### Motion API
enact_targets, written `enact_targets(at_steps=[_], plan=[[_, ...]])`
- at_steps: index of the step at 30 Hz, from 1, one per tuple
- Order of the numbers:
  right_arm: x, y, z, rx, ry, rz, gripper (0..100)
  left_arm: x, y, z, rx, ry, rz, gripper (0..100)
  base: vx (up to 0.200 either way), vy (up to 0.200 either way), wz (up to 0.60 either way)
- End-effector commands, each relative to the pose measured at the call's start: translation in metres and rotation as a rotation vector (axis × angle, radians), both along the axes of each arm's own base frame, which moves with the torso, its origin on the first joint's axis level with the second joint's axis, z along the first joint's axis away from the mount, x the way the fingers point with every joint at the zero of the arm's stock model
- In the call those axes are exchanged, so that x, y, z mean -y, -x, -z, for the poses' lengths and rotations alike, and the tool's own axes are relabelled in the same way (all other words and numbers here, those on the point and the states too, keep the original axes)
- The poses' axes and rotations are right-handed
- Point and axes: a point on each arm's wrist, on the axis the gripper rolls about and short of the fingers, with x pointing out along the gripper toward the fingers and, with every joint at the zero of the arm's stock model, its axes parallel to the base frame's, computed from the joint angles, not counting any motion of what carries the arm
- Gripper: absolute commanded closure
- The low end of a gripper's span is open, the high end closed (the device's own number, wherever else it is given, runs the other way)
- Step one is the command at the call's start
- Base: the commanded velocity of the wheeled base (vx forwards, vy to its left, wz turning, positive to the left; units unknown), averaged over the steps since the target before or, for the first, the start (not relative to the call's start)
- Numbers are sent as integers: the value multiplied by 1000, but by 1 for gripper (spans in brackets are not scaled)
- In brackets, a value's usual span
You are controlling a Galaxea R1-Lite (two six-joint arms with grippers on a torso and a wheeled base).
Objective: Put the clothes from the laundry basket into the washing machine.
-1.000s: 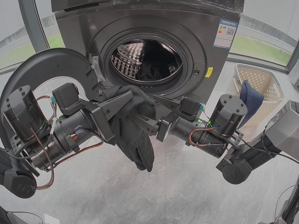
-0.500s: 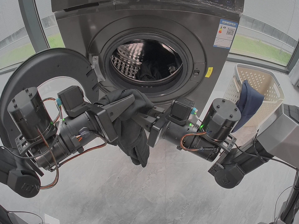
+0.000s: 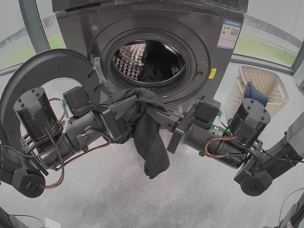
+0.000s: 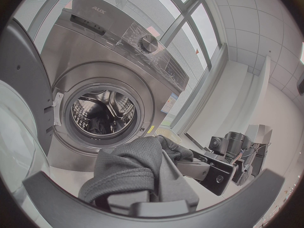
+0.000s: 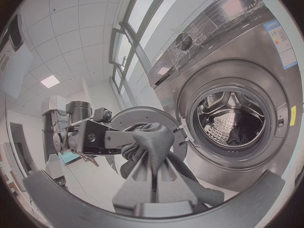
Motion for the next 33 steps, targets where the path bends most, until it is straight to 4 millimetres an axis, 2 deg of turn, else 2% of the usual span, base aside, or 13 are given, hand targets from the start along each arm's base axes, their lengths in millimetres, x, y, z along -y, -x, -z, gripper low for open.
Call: enact_targets(at_steps=[1,4,5,14,21,27,33], plan=[[12,13,-12,16,-21,-2,100,2,-4,1,3,4,-3,100,0,0,0],[13,14,-13,15,-22,-1,100,2,-4,0,7,5,-1,100,0,0,0],[13,14,-13,15,-22,-1,100,2,-4,0,6,6,-2,0,0,0,0],[22,21,-28,28,-68,13,100,0,-2,1,-16,31,-6,0,0,0,0],[25,21,-31,35,-76,23,100,-3,2,11,-40,15,-8,0,0,0,0],[29,23,-37,48,-88,26,100,-7,9,36,-108,-35,-5,0,0,0,0],[34,26,-44,62,-101,32,100,-6,4,56,-168,-79,-13,0,0,0,0]])
